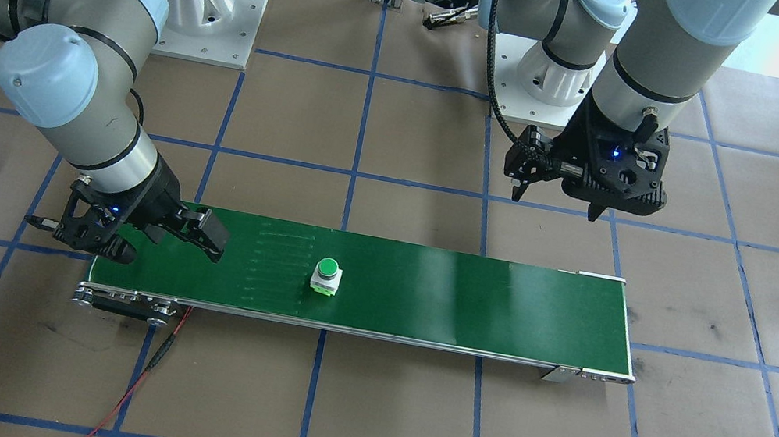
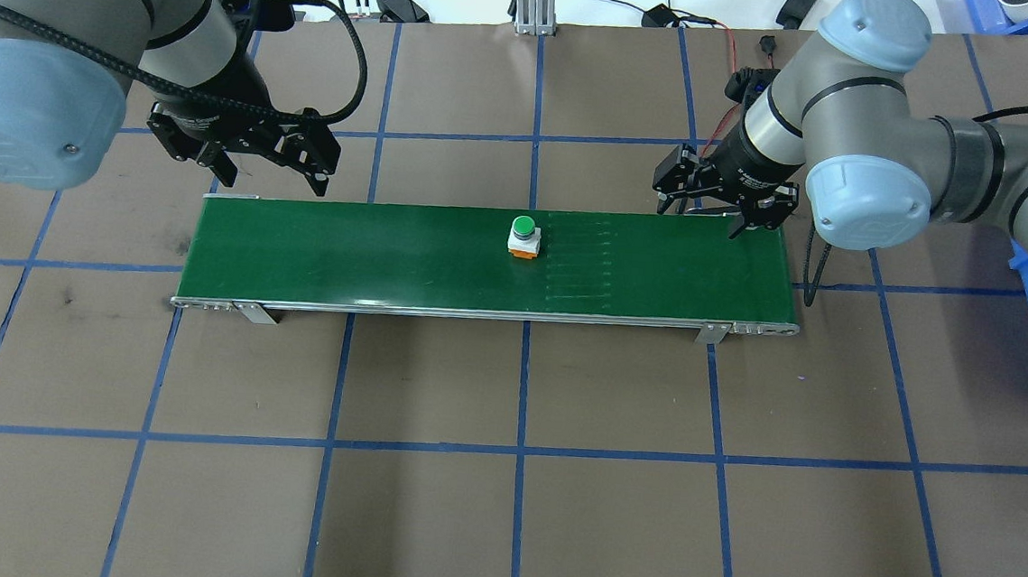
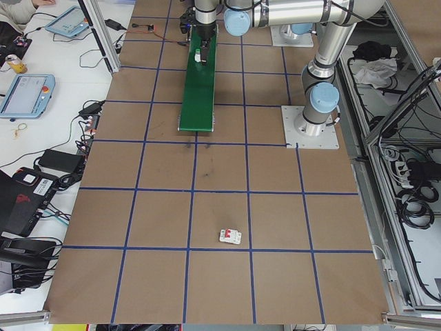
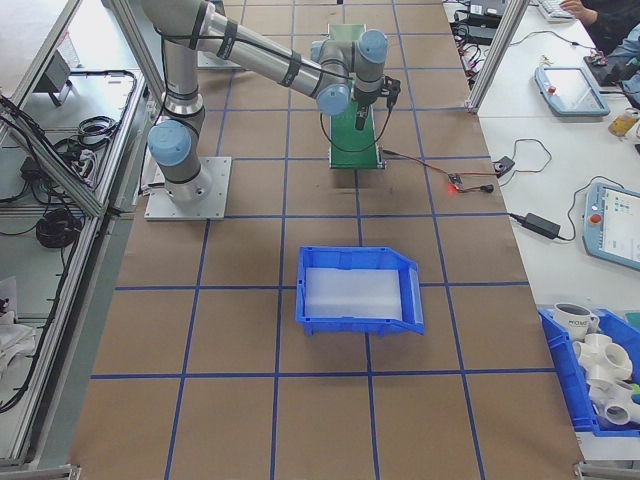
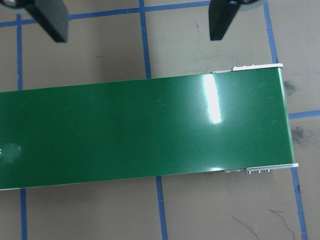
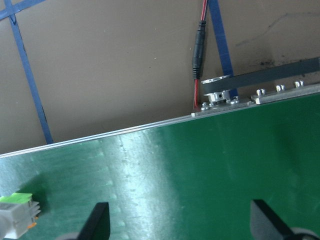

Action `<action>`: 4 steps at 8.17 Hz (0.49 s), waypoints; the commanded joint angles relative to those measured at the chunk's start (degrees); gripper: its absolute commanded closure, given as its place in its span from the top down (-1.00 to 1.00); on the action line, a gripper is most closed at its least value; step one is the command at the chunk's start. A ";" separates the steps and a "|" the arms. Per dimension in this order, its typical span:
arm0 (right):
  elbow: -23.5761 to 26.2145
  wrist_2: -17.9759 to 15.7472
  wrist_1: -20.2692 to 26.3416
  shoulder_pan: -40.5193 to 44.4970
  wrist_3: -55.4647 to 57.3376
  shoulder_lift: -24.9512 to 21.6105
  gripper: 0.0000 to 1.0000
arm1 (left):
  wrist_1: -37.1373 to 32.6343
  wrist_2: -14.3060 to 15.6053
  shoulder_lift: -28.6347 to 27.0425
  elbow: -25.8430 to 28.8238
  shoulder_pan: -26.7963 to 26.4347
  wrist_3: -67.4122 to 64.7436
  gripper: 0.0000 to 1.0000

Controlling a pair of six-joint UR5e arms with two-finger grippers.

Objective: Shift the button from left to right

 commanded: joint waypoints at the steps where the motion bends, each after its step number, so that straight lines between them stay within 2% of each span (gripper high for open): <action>1: -0.03 -0.11 -2.01 4.28 7.77 0.08 1.00 | -0.06 0.14 -0.05 0.33 0.00 0.02 1.00; 4: -0.64 0.58 -2.45 6.06 9.13 0.95 1.00 | -0.06 0.40 -0.05 -0.02 0.00 0.11 1.00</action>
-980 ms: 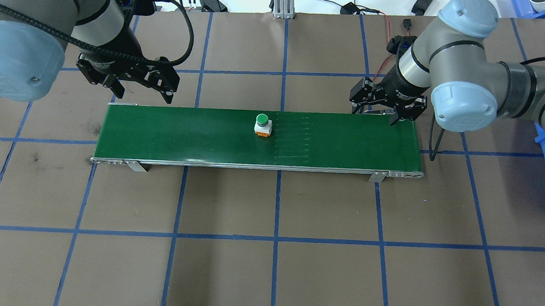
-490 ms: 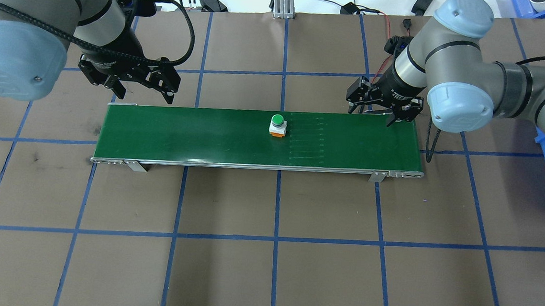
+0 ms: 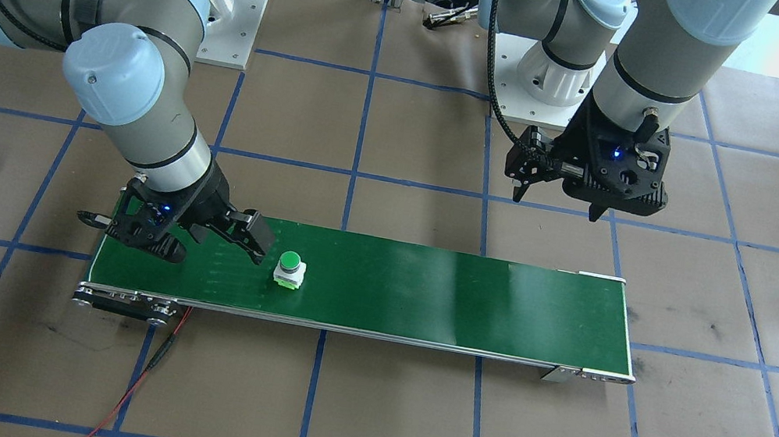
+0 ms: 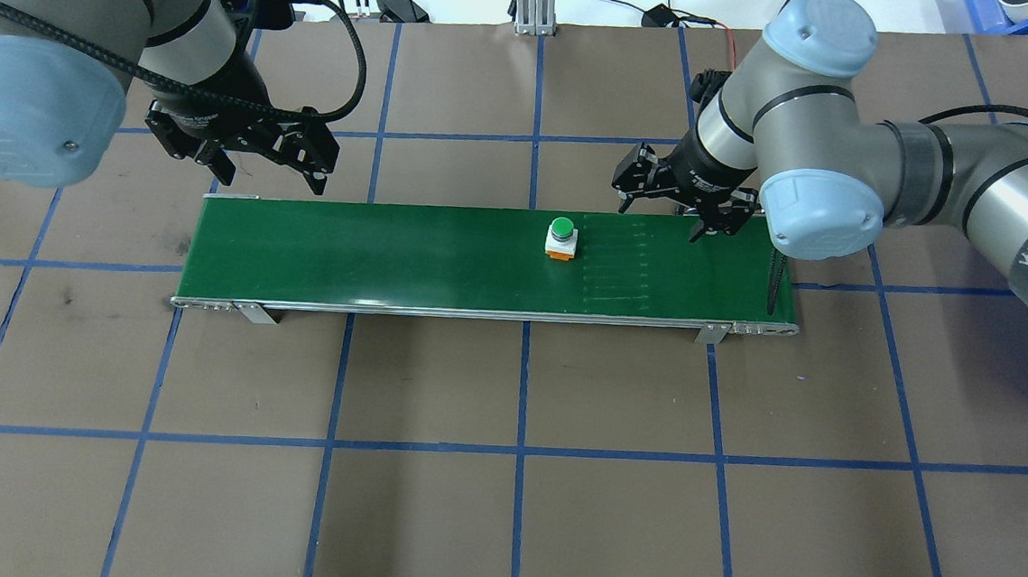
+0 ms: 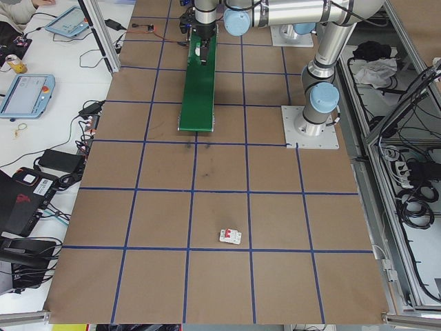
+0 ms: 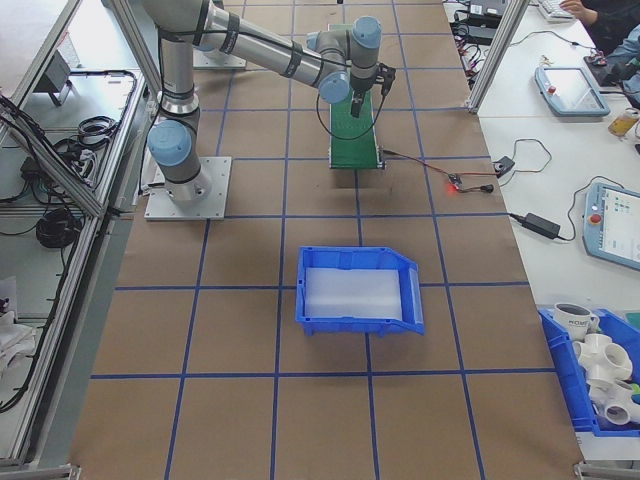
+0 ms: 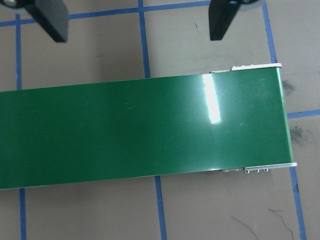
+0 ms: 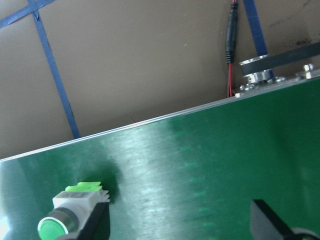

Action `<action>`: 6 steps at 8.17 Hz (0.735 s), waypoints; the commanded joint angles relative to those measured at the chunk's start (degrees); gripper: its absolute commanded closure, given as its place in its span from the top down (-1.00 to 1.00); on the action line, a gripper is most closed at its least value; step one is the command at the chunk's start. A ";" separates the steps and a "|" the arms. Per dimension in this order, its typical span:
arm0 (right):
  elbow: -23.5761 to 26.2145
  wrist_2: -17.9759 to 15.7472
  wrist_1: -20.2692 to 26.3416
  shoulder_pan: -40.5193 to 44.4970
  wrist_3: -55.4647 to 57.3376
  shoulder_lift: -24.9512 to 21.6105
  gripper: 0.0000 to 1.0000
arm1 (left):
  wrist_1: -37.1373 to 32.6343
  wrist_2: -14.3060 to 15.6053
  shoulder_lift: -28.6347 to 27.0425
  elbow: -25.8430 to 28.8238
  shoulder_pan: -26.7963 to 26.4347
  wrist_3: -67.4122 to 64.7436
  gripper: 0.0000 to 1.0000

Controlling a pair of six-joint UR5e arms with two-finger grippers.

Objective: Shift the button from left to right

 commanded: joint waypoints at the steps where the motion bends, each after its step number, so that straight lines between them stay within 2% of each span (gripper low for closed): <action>1: -0.25 0.57 -2.33 0.74 0.71 2.02 1.00 | 0.14 0.12 1.49 -0.31 0.00 0.66 1.00; 2: -0.25 0.74 -3.91 0.82 0.70 3.95 1.00 | 0.23 0.12 1.59 0.12 0.00 0.75 1.00; 5: -0.07 -0.48 -3.76 0.82 -1.91 4.67 1.00 | 0.23 0.03 1.85 -0.31 0.00 0.75 1.00; 6: 0.28 -7.10 -2.71 0.82 -6.46 4.76 0.93 | 0.23 -0.06 1.68 -0.31 0.00 0.75 1.00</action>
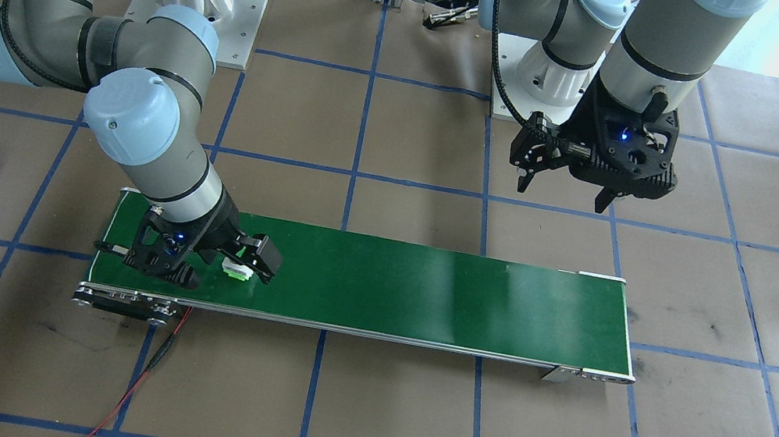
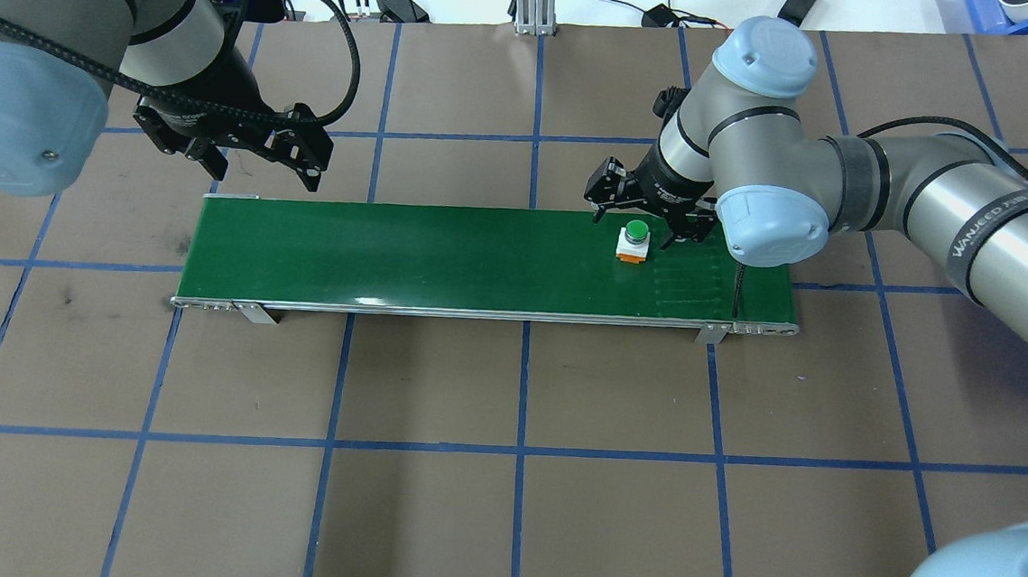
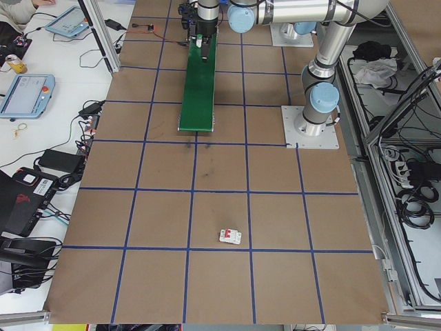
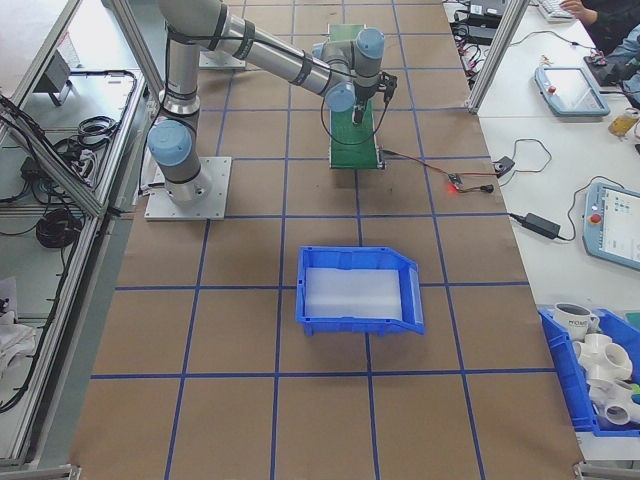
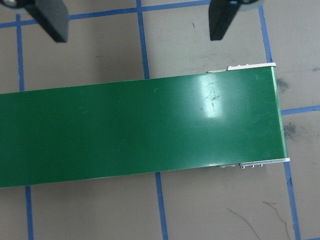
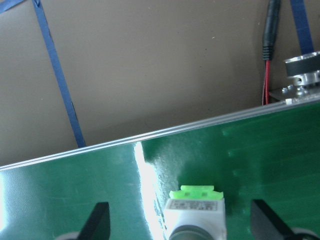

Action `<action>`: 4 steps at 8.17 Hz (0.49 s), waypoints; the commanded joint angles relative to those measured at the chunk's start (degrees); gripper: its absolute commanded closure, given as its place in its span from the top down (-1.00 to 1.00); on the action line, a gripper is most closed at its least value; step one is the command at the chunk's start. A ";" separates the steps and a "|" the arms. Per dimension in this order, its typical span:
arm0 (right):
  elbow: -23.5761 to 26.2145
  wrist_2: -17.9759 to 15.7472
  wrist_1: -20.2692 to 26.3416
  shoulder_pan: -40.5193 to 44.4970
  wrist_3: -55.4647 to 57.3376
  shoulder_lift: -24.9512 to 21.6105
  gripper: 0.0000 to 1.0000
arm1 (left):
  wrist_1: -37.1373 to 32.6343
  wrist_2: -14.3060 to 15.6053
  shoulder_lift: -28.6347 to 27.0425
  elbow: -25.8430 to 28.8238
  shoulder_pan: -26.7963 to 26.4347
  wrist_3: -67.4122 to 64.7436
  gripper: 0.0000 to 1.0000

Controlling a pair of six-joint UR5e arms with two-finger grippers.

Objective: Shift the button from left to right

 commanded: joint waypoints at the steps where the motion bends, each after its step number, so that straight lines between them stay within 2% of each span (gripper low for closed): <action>1: 0.42 -13.04 5.94 0.00 -7.67 0.15 0.30 | 0.01 -0.13 -0.06 -0.11 0.00 0.01 1.00; 2: 0.25 -14.06 7.47 0.00 -8.04 -0.03 -0.27 | 0.09 -0.13 -0.15 -0.11 0.00 0.01 1.00; 3: -0.01 -14.25 7.57 -0.08 -8.74 -0.03 -0.95 | 0.88 -0.30 -0.67 -0.11 0.00 -0.07 1.00; 4: -0.45 -14.69 7.92 -0.34 -9.80 -0.29 -1.00 | 1.41 -0.22 -0.76 -0.11 0.00 0.01 1.00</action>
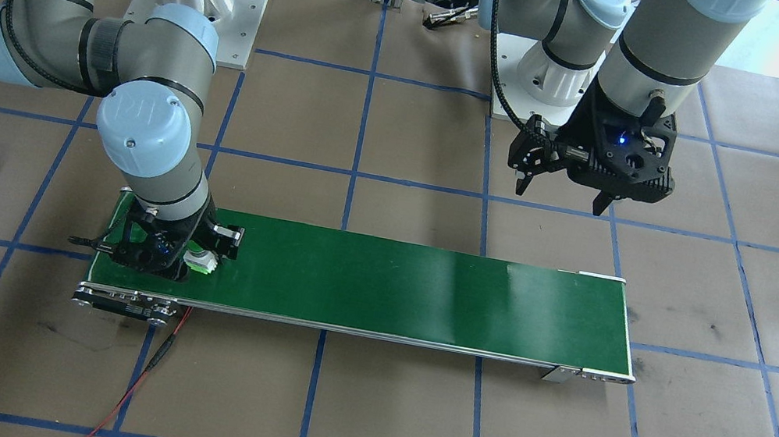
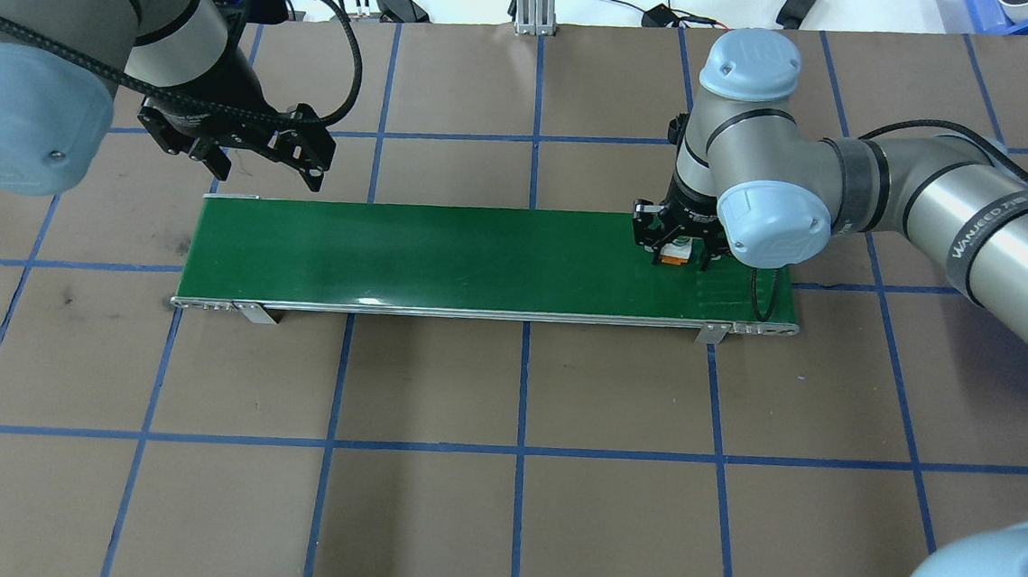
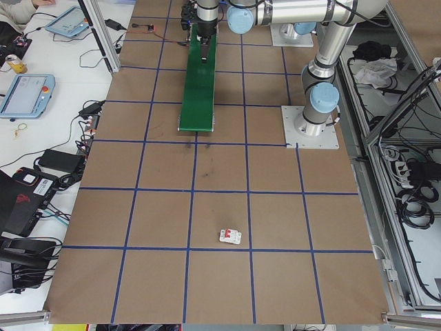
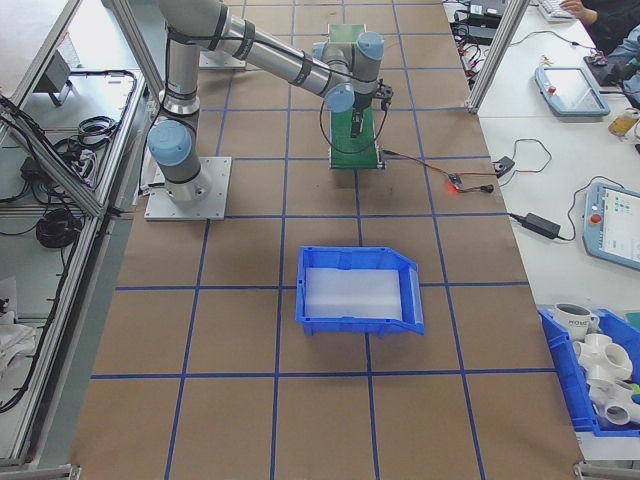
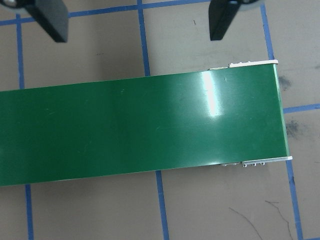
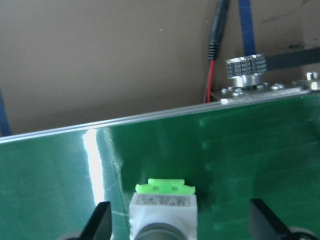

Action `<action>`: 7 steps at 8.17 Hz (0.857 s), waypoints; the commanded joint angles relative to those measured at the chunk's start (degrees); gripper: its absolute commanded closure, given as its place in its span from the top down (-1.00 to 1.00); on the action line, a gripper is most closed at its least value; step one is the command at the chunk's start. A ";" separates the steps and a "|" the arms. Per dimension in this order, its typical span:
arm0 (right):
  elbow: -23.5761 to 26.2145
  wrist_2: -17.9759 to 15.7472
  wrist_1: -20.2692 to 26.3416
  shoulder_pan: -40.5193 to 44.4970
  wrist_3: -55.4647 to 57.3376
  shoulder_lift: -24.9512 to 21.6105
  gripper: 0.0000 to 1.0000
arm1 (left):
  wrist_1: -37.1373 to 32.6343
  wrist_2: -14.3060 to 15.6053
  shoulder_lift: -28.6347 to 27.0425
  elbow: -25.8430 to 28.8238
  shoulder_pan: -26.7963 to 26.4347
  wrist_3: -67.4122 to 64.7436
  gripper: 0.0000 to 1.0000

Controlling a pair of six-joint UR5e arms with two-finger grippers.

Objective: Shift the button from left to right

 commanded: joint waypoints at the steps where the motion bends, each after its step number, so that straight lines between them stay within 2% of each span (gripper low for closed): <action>1: -2.24 -3.41 1.53 -1.61 -2.87 -1.17 -1.00 | 1.02 -0.10 -0.46 0.00 0.00 0.03 1.00; 2: -5.47 -4.73 3.71 -5.37 -6.01 -2.92 -1.00 | 1.02 -0.19 -0.72 -0.09 0.00 0.03 1.00; 3: -7.07 -4.49 7.91 -10.37 -13.79 -4.33 -1.00 | 1.02 -0.19 -0.81 -0.09 0.00 0.03 1.00; 7: -7.26 -4.49 8.13 -30.31 -43.86 -9.08 -1.00 | 1.02 -0.28 -0.90 -0.09 0.00 -0.32 1.00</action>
